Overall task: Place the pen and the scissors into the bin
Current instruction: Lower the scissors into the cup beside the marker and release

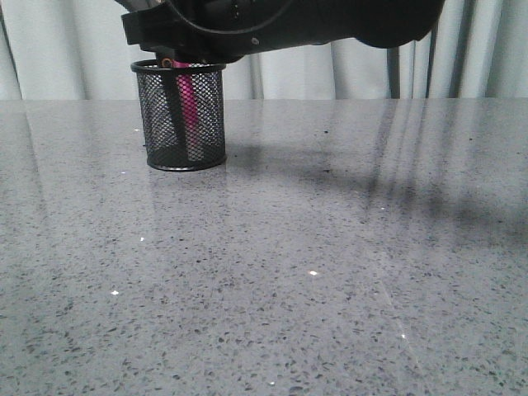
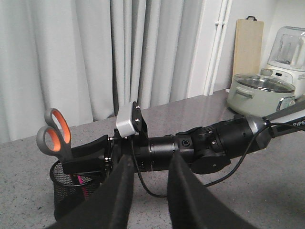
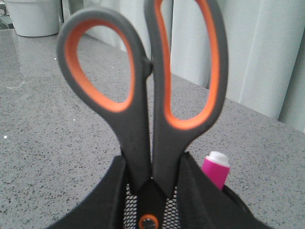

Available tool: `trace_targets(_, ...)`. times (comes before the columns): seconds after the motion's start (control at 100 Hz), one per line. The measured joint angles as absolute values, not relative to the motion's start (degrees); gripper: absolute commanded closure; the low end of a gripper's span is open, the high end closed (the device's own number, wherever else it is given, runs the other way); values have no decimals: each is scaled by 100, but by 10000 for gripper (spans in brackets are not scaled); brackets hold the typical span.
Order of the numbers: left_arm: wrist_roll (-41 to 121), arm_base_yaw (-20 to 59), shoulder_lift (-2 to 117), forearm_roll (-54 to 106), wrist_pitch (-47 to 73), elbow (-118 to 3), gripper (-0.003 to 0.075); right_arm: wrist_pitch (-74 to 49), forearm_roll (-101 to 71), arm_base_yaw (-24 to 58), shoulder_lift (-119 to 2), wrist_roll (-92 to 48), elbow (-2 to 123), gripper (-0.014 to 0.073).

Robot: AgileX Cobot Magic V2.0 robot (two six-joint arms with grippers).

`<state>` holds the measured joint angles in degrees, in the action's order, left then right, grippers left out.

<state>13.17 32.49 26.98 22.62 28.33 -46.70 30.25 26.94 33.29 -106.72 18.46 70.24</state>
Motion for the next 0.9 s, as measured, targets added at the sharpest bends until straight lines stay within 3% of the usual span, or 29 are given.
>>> trace_targets(0.26,1317,3249,2698,2296,2833,-4640,567,3029,2694,3329,-10672,1846,7024,648)
trace_targets(0.56,1317,3249,2698,2299,2823,-4640,567,3029,2694,3329,-10672,1846,7024,381)
trace_targets(0.9,1317,3249,2698,2312,2813,-4640,567,3183,2694,3329,-10672,1846,7024,272)
